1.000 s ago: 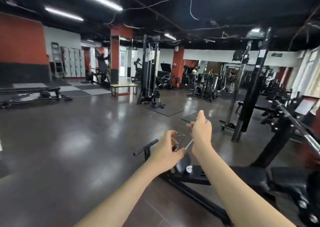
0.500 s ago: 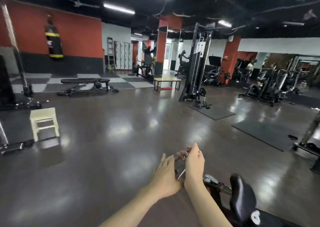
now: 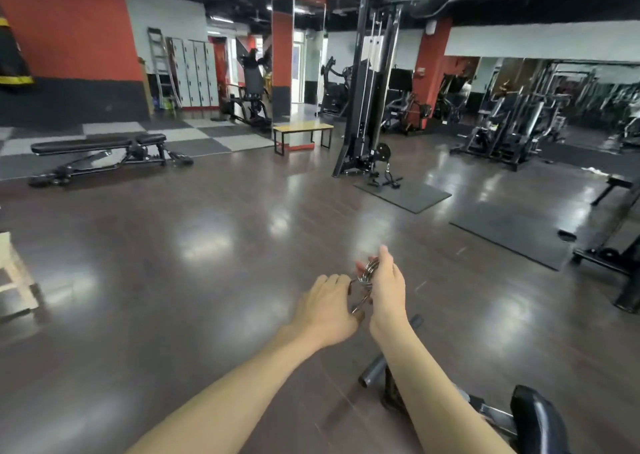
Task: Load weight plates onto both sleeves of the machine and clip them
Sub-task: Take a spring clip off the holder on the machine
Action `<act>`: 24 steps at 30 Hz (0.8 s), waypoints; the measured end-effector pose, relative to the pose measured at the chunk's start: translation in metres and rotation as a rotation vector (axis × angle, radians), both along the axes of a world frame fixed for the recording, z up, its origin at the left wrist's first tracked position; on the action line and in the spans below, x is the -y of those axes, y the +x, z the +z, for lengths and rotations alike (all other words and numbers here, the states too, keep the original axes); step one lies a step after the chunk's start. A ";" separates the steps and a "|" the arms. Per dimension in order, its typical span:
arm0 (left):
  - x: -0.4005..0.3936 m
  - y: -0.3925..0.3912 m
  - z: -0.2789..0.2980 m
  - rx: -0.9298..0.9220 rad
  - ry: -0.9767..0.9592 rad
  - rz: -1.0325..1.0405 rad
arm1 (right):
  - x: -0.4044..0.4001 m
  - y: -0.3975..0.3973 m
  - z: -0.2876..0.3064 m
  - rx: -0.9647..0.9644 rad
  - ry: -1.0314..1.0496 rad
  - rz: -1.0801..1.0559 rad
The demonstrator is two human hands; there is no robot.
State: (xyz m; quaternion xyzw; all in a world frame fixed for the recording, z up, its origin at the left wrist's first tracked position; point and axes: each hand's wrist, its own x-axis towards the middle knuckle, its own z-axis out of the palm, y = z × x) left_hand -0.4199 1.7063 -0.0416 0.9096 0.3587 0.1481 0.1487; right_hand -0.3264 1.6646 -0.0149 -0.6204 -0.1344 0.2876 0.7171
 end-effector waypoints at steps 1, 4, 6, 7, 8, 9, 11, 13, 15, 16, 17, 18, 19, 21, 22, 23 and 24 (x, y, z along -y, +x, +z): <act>-0.022 0.014 -0.003 -0.011 0.003 -0.005 | -0.021 0.014 -0.004 -0.017 0.003 0.004; -0.089 0.059 -0.013 -0.037 0.025 -0.034 | -0.088 0.058 -0.022 -0.076 0.022 -0.009; -0.140 0.099 -0.018 -0.058 0.055 -0.057 | -0.138 0.095 -0.032 -0.112 0.057 -0.033; -0.163 0.118 -0.017 -0.069 0.057 -0.063 | -0.159 0.112 -0.033 -0.133 0.072 -0.043; -0.190 0.140 -0.017 -0.075 0.040 -0.075 | -0.184 0.133 -0.034 -0.153 0.079 -0.052; -0.215 0.162 -0.016 -0.083 0.001 -0.088 | -0.208 0.153 -0.036 -0.172 0.076 -0.059; -0.267 0.204 -0.012 -0.107 -0.023 -0.166 | -0.256 0.197 -0.041 -0.192 0.080 -0.072; -0.316 0.242 -0.008 -0.132 -0.018 -0.228 | -0.298 0.233 -0.041 -0.188 0.091 -0.073; -0.363 0.280 -0.006 -0.111 -0.089 -0.262 | -0.341 0.271 -0.041 -0.209 0.094 -0.088; -0.384 0.297 -0.005 -0.109 -0.157 -0.296 | -0.359 0.286 -0.040 -0.232 0.085 -0.094; -0.401 0.312 -0.007 -0.106 -0.231 -0.337 | -0.373 0.299 -0.040 -0.240 0.074 -0.103; -0.421 0.332 -0.009 -0.097 -0.308 -0.383 | -0.390 0.317 -0.040 -0.223 0.059 -0.115; -0.444 0.353 -0.014 -0.093 -0.387 -0.412 | -0.407 0.336 -0.043 -0.194 0.026 -0.127; -0.488 0.401 -0.021 -0.072 -0.510 -0.455 | -0.436 0.376 -0.045 -0.119 -0.054 -0.139; -0.508 0.423 -0.023 -0.029 -0.580 -0.458 | -0.449 0.395 -0.047 -0.066 -0.103 -0.143; -0.528 0.450 -0.023 0.053 -0.682 -0.473 | -0.464 0.417 -0.051 -0.002 -0.150 -0.162; -0.545 0.475 -0.023 0.133 -0.798 -0.481 | -0.477 0.438 -0.056 0.060 -0.198 -0.199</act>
